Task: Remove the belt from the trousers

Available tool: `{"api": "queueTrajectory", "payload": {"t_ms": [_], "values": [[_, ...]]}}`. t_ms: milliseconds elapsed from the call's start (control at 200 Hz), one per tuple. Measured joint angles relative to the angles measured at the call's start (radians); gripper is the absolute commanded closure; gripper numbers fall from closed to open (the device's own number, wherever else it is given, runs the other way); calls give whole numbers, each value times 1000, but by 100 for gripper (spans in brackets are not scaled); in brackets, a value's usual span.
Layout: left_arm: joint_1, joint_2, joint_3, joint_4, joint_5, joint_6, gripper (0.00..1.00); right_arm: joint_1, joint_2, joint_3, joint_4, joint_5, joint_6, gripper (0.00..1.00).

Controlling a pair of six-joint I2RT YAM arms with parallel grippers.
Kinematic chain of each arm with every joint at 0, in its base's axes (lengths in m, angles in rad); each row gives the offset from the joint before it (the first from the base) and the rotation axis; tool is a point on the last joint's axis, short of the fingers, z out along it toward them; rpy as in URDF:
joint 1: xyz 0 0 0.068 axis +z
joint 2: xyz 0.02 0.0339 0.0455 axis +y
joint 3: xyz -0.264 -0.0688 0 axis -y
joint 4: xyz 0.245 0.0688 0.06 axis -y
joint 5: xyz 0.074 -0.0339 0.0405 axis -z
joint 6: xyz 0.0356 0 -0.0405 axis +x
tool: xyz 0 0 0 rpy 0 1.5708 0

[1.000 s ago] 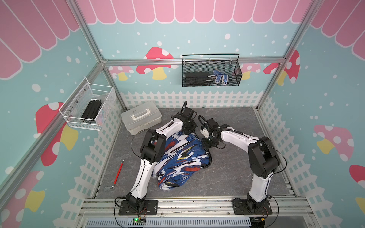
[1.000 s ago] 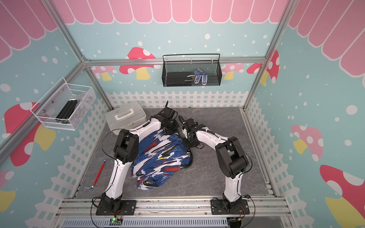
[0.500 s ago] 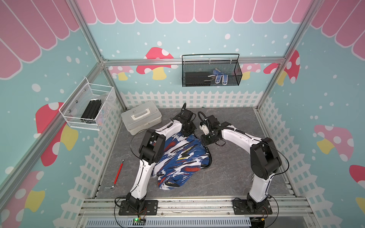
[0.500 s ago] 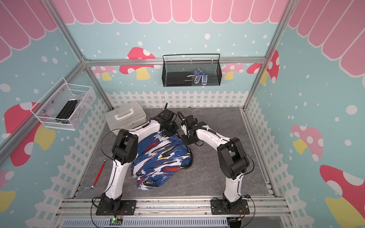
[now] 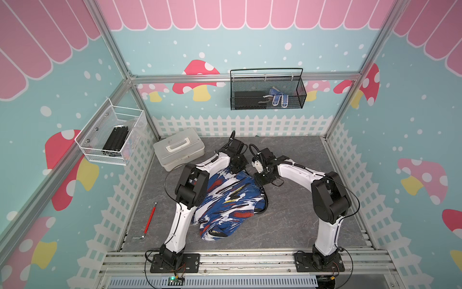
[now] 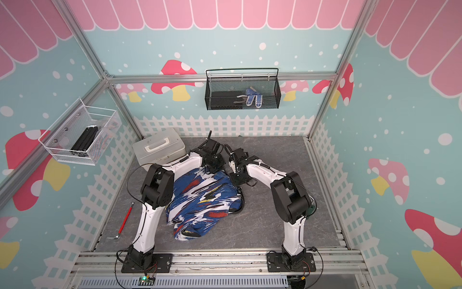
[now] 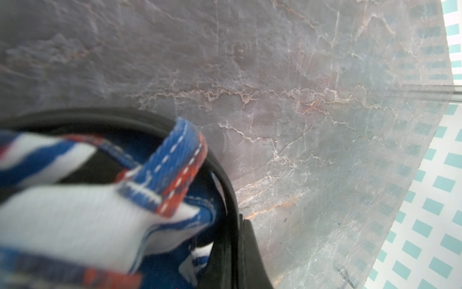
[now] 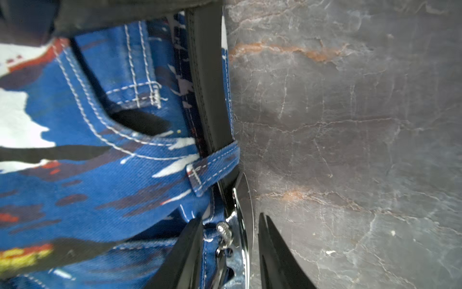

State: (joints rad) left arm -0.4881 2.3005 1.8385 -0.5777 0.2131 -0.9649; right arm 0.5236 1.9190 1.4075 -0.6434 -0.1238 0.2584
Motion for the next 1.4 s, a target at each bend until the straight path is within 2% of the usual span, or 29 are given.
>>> {"api": "queueTrajectory", "payload": {"t_ms": [705,880,1001,1181,1401], "values": [[4,-3,-10,5,1,7,100,-13,58,42,0,-18,-15,66],[4,-6,-14,6,1,11,100,-21,58,45,0,-21,-19,73],[4,-6,-14,6,2,11,100,-24,60,45,2,-31,-26,86],[5,-6,-14,6,5,11,100,-26,61,48,2,-42,-26,100],[8,-6,-14,6,11,11,100,-27,64,49,2,-51,-21,100]]}}
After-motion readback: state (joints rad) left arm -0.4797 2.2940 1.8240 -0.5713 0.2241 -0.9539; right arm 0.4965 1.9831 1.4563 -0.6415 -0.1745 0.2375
